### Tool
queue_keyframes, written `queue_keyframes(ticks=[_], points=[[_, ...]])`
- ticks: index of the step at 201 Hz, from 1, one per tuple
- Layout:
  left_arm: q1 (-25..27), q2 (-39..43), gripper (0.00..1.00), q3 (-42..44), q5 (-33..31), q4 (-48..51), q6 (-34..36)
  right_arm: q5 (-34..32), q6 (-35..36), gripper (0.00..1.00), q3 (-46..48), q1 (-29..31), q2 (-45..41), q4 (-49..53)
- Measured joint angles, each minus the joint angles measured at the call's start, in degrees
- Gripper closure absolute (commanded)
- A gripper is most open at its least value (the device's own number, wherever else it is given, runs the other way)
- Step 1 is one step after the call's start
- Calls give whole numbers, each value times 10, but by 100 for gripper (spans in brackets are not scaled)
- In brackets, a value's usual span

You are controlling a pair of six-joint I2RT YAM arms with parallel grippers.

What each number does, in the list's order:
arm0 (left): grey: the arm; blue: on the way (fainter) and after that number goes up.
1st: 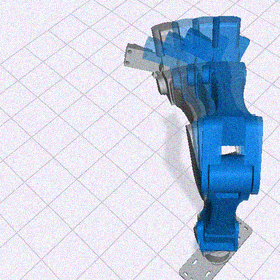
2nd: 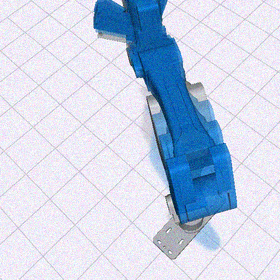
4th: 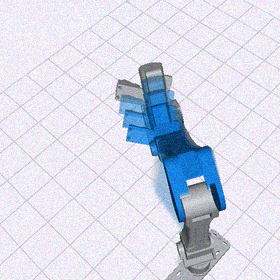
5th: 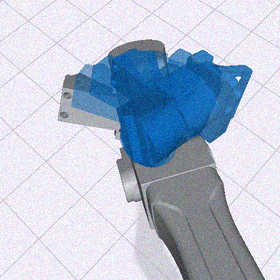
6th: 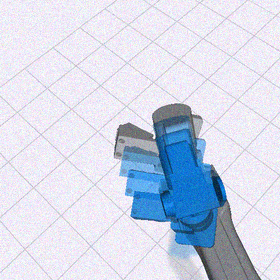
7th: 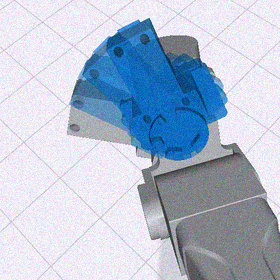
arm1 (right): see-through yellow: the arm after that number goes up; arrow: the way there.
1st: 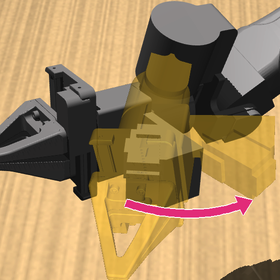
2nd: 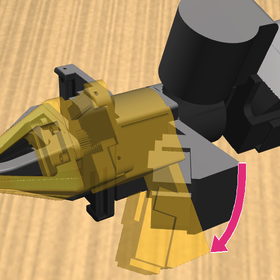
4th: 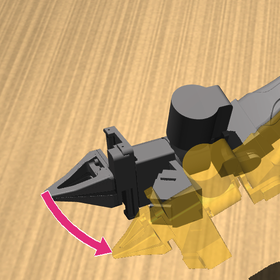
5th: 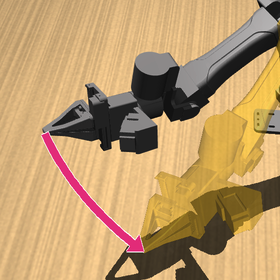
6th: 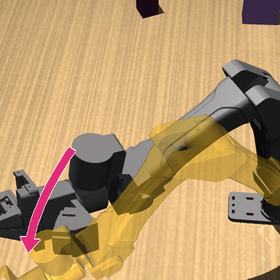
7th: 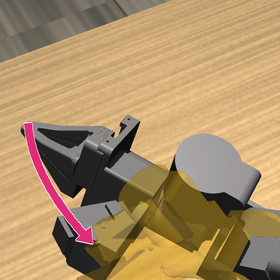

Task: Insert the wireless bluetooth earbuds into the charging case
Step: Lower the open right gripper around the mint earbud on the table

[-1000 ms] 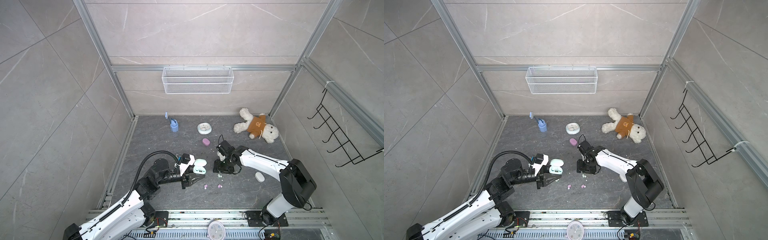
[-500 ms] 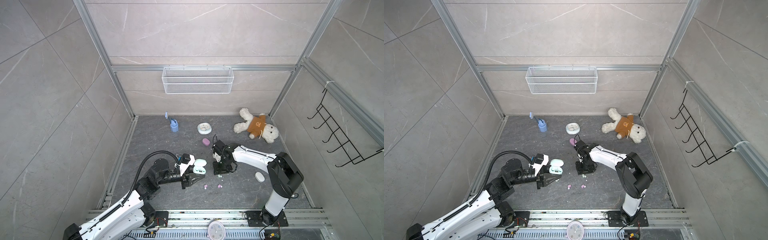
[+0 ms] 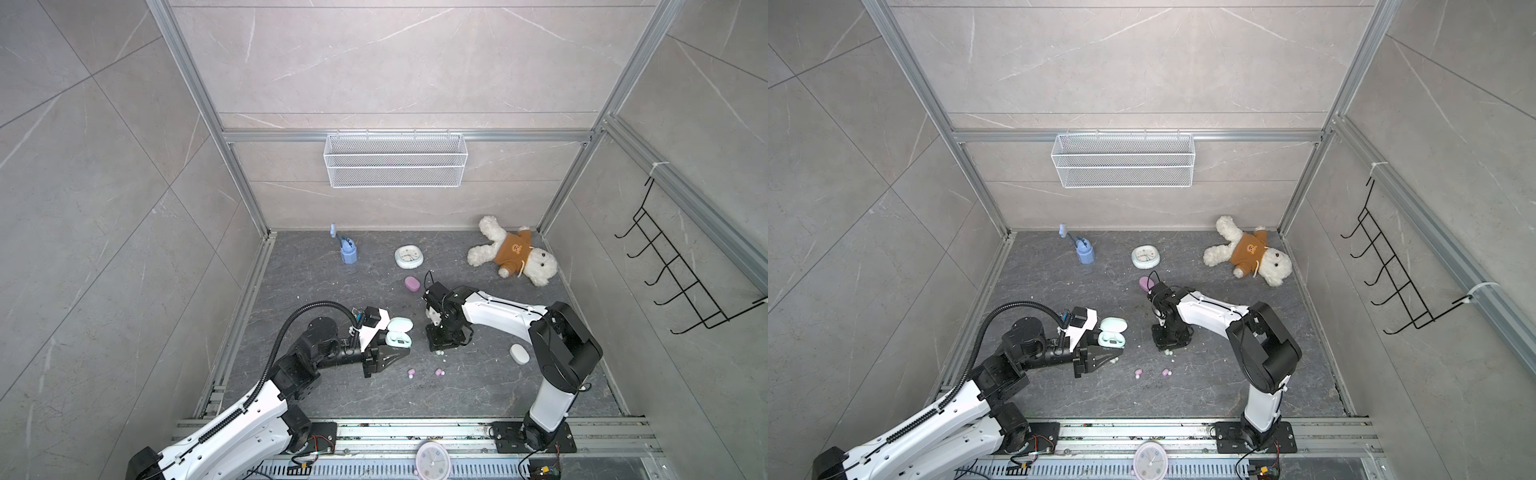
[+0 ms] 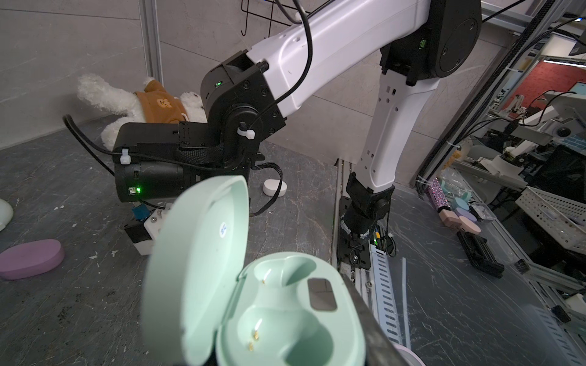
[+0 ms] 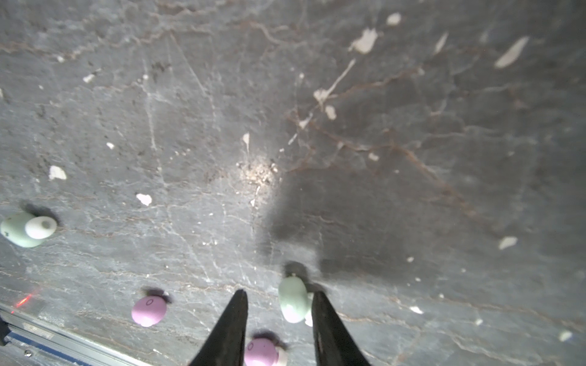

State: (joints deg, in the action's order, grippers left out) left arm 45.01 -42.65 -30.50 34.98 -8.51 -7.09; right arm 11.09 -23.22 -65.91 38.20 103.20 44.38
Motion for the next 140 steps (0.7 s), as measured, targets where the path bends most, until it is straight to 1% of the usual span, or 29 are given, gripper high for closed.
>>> queue_keyframes(ticks=[140], points=[[0, 0, 82, 0, -1, 2, 0, -1, -2, 71, 6, 4, 3, -5]])
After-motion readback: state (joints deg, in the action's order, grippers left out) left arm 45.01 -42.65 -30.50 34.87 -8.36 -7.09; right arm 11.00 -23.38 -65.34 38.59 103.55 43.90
